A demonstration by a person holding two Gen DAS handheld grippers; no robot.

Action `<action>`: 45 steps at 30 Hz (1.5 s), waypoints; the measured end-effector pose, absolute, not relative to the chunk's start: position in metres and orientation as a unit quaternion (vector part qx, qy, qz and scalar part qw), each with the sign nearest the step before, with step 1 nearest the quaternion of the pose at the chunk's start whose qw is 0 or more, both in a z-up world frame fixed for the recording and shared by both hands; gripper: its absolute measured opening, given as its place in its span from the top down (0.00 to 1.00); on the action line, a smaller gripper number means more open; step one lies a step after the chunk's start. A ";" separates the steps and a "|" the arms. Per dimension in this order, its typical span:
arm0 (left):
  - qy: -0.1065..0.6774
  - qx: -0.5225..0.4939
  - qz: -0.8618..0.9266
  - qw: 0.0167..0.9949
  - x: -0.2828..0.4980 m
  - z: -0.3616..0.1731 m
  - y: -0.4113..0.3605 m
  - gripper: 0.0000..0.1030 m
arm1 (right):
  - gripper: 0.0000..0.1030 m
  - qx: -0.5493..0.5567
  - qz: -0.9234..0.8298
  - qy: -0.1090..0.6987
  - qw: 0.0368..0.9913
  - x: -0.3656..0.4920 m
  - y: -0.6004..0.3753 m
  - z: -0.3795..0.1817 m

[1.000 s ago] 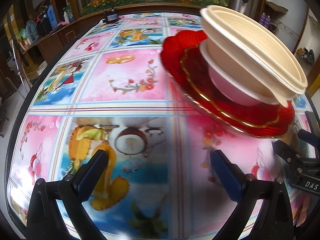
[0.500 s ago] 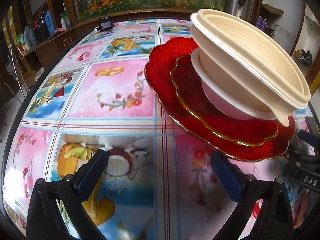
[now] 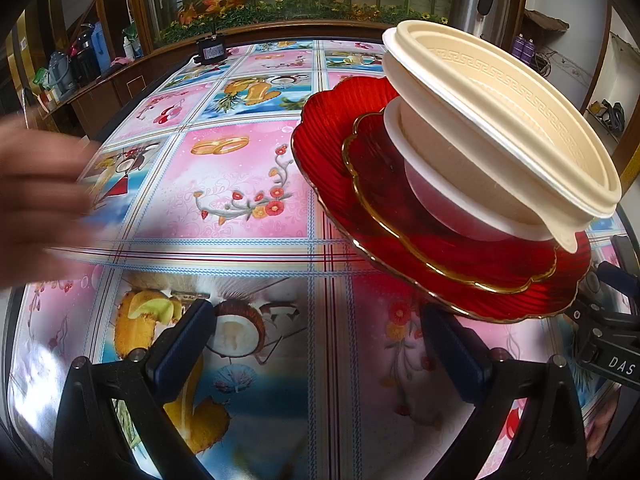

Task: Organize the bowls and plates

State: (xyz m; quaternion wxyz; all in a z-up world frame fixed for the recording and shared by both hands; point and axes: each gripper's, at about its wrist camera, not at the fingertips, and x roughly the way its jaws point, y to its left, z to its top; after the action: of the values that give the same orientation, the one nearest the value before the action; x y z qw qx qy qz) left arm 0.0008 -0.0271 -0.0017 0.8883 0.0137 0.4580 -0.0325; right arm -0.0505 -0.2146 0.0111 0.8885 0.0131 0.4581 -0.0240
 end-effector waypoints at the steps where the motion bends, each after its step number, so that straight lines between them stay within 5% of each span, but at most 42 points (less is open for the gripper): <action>1: 0.458 0.014 -0.033 0.888 0.001 -0.002 -0.027 0.00 | 0.01 0.013 -0.024 0.457 0.889 -0.051 -0.215 0.011; 45: 0.457 0.013 -0.030 0.889 -0.004 -0.005 -0.028 0.00 | 0.01 0.000 0.002 0.448 0.894 -0.046 -0.204 0.011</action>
State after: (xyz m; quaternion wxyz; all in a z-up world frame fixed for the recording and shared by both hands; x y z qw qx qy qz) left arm -0.0038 -0.0277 -0.0048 0.8889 0.0126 0.4570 -0.0299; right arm -0.0456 -0.2043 0.0112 0.8940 0.0002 0.4481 0.0018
